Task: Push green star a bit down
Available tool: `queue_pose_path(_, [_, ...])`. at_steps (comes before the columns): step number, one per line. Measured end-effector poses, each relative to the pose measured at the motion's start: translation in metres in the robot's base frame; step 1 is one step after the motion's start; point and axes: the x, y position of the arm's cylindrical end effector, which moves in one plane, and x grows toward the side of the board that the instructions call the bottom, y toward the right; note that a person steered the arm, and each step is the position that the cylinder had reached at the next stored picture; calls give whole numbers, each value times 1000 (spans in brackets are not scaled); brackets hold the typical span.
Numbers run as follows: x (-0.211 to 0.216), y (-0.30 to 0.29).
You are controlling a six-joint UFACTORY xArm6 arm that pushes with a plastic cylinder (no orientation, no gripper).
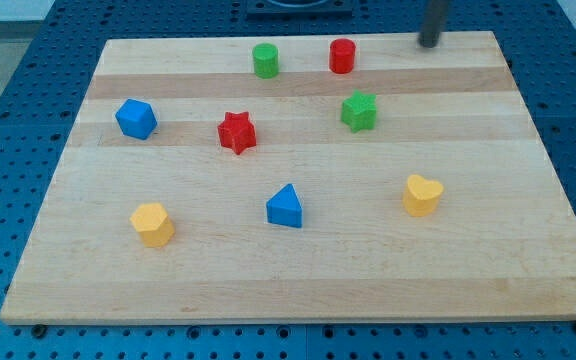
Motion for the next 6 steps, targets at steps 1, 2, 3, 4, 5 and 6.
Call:
queue_pose_path(1, [0,-14])
queue_pose_path(2, [4,-25])
queue_pose_path(3, [38,-53])
queue_pose_path(4, [52,-60])
queue_pose_path(5, [57,-60])
queue_pose_path(6, [90,-61])
